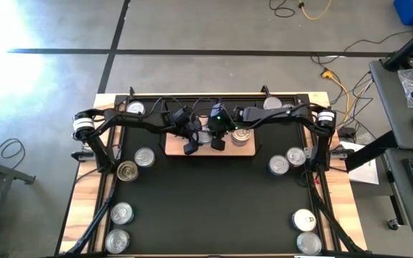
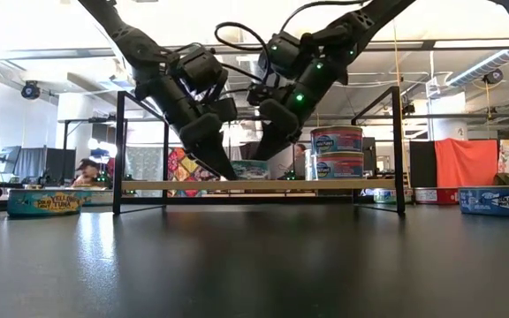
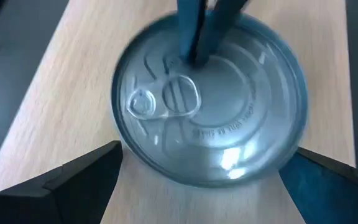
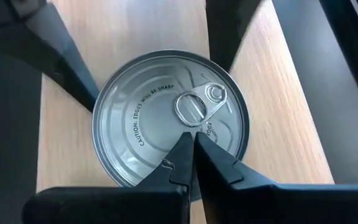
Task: Stack canned seafood by type on shelf
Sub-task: Put the light blue tuna can on the shelf
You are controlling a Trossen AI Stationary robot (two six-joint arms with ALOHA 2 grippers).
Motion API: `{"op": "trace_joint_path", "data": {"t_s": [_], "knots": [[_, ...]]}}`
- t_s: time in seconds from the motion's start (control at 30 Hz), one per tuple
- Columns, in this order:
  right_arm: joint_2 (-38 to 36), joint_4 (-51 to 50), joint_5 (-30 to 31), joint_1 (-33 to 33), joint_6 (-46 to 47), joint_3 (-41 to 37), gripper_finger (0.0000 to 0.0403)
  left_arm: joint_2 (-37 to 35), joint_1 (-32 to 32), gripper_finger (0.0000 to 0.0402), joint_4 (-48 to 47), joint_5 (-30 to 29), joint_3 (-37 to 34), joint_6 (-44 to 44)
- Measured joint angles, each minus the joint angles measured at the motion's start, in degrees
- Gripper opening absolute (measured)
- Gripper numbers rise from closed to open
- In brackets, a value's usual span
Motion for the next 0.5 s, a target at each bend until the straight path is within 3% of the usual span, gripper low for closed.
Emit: {"op": "trace_joint_path", "data": {"t_s": [0.3, 0.5], "knots": [[-2.5, -1.9, 0.7, 0.0, -1.0, 1.2, 0.0012, -1.0, 0.0, 0.04, -1.0, -1.8, 0.0, 0.8], [-2.9, -0.1, -1.9, 0.4, -2.0, 3.3, 0.0012, -4.7, 0.1, 0.04, -10.7, -7.2, 4.3, 2.4]]}}
